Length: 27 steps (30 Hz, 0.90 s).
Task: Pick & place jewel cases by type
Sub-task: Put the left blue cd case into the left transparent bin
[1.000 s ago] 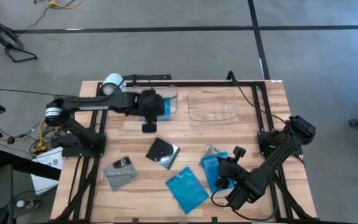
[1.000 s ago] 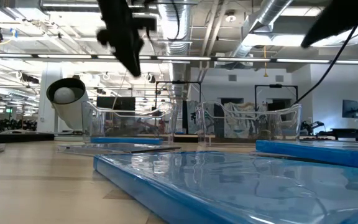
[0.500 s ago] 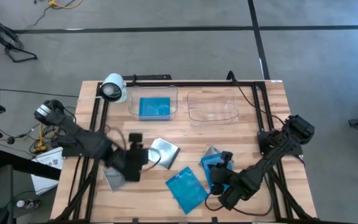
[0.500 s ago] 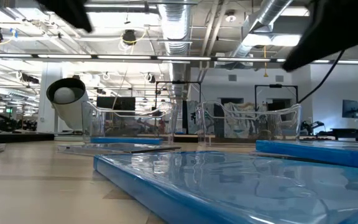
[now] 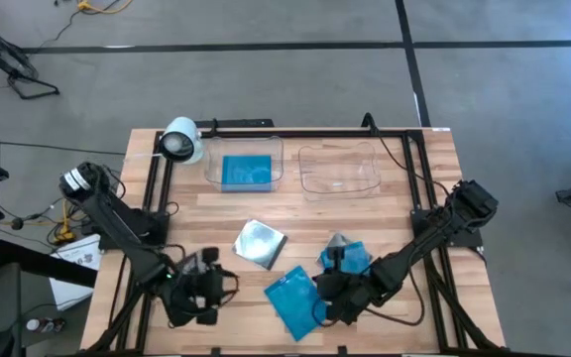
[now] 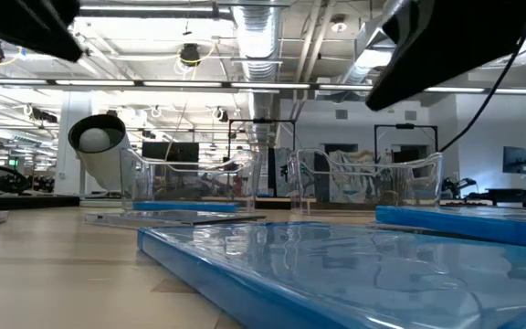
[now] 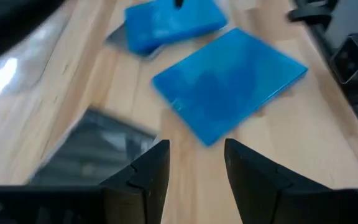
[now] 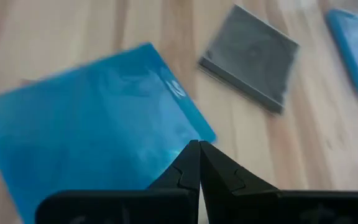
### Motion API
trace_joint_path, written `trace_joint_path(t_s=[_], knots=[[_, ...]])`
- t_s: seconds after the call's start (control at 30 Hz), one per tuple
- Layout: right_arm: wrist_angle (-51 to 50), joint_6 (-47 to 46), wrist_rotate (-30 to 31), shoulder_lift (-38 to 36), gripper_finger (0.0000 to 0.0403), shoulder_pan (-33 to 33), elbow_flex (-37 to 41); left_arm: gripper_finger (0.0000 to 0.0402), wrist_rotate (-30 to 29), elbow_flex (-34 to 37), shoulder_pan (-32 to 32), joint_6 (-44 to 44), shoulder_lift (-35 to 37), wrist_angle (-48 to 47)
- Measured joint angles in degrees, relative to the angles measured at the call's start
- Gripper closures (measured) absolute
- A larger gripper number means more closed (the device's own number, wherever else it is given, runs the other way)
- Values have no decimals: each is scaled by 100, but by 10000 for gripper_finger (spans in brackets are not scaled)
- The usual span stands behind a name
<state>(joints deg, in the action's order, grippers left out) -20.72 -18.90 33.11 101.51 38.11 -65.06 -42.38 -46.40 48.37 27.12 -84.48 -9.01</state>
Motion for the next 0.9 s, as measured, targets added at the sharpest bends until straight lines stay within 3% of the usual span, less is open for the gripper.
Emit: trace_joint_path(t_s=[0.17, 0.43, 0.63, 0.9], knots=[[224, 2, -257, 0, 403, 4, 0, 263, 61, -256, -189, -1403, -946, 948], [145, -585, -357, 2, 403, -2, 0, 273, 100, -1347, -306, -2644, -2362, 966], [268, -960, -615, 281, 403, -81, -21, 273, 68, -2266, -307, -3463, -3144, 439], [284, -1012, -938, 573, 403, -233, 2, 273, 105, -3171, -311, -3852, -3851, -547]])
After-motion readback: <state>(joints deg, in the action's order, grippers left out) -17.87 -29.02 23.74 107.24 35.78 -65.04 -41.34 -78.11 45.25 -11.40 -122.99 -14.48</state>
